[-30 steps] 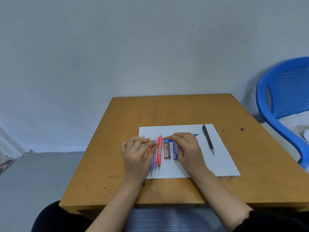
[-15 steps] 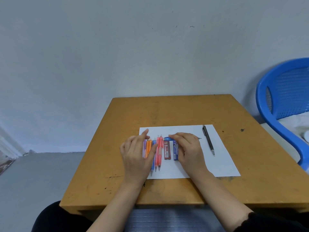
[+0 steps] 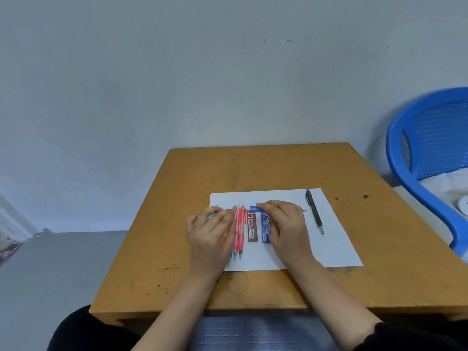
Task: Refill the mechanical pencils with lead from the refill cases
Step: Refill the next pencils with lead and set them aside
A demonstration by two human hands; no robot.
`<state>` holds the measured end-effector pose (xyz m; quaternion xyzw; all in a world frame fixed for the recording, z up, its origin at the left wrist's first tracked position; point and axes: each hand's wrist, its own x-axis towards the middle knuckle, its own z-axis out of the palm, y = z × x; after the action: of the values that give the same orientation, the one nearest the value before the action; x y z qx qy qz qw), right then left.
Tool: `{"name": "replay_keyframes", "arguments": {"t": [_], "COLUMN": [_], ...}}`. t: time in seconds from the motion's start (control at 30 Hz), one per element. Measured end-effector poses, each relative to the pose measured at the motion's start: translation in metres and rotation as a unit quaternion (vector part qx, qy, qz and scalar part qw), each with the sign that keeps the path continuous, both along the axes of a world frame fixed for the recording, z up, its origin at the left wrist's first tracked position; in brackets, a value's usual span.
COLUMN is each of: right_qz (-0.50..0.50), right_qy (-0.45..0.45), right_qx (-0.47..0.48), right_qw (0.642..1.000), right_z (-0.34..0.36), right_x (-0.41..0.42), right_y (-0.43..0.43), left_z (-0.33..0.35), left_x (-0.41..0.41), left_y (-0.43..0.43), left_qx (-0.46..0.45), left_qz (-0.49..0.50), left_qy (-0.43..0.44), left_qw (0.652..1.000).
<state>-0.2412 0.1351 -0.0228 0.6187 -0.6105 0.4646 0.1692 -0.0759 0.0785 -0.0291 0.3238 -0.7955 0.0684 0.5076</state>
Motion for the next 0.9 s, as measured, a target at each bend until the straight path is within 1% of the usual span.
{"name": "replay_keyframes", "arguments": {"t": [0.27,0.37,0.47,0.53,0.6,0.63,0.7,0.8,0.9], "right_qz": [0.011,0.011,0.016,0.025,0.031,0.032,0.038,0.059,0.084], "right_qy": [0.022,0.02,0.016,0.015,0.012,0.01,0.007,0.004,0.001], "right_qx": [-0.008,-0.009,-0.015,-0.019,-0.023,-0.024,-0.027,-0.044,-0.07], "right_qw": [1.0,1.0,1.0,0.999,0.999,0.999,0.999,0.997,0.994], "right_z": [-0.006,-0.004,-0.002,0.0,0.001,0.001,0.002,0.005,0.008], "right_x": [-0.001,-0.001,0.001,0.001,0.0,-0.001,-0.001,0.001,0.003], "right_y": [-0.003,-0.002,0.001,0.002,0.003,0.004,0.005,0.007,0.008], "left_z": [0.001,0.001,0.004,0.006,0.01,0.013,0.021,0.031,0.037], "left_x": [-0.005,-0.006,-0.006,-0.007,-0.008,-0.009,-0.013,-0.021,-0.027], "left_y": [0.001,0.002,0.002,0.002,0.004,0.006,0.01,0.018,0.025], "left_qx": [-0.024,-0.024,-0.002,0.03,0.082,0.111,0.176,0.28,0.366], "left_qz": [-0.016,-0.016,-0.028,-0.041,-0.06,-0.071,-0.092,-0.115,-0.11], "left_qy": [-0.056,-0.051,-0.026,-0.024,-0.024,-0.013,0.037,0.13,0.201], "left_qw": [0.998,0.998,0.999,0.998,0.994,0.991,0.979,0.944,0.902]}}
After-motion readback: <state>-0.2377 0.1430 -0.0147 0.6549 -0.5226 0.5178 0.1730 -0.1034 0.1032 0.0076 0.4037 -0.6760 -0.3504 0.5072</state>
